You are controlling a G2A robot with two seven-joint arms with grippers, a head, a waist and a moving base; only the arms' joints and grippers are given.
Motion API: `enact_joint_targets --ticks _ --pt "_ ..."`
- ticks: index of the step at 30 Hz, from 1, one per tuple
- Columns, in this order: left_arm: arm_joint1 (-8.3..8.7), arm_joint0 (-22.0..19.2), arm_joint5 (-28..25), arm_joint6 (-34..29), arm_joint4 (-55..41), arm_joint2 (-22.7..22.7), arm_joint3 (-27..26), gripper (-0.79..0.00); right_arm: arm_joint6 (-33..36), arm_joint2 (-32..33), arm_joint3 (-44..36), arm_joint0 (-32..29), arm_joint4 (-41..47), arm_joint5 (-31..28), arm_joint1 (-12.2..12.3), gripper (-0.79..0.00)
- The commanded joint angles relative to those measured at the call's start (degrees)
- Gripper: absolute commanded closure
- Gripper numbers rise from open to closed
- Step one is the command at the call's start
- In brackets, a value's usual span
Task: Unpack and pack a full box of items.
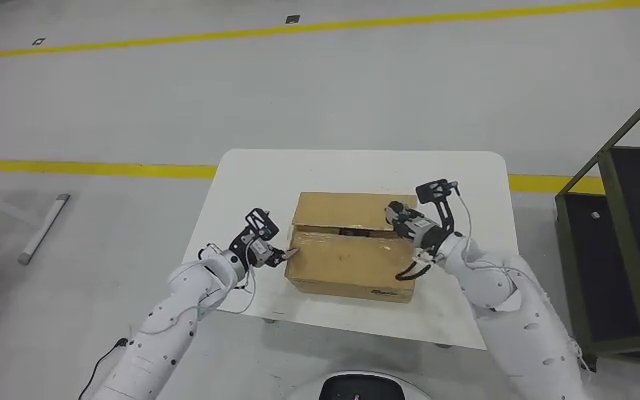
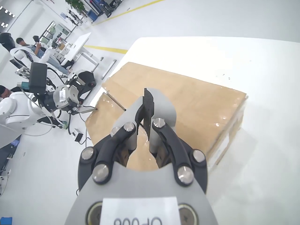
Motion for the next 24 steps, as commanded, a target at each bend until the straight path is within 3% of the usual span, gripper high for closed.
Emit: enact_joint_targets --ticks 1,11,20,24 --pt "-0.18 -0.45 0.21 0.01 0.02 0.25 0.63 -0.785 -1.93 -2.49 1.73 0.49 -2.81 1.43 -0.34 0.000" --pt "-0.55 -1.11 1.23 -0.54 -0.16 -0.28 2.29 -0.785 -9.17 -9.88 6.22 1.45 -9.44 8.48 -2.00 0.000" --pt "1.11 5.72 2.81 -3.68 -0.44 -7.03 -4.77 -0.785 -10.48 -10.88 6.92 1.65 -9.44 10.00 -2.64 0.000" --pt "0.91 6.65 3.39 -3.99 -3.10 -7.43 -2.64 -0.785 -10.32 -10.74 7.01 1.62 -9.02 9.73 -2.77 0.000"
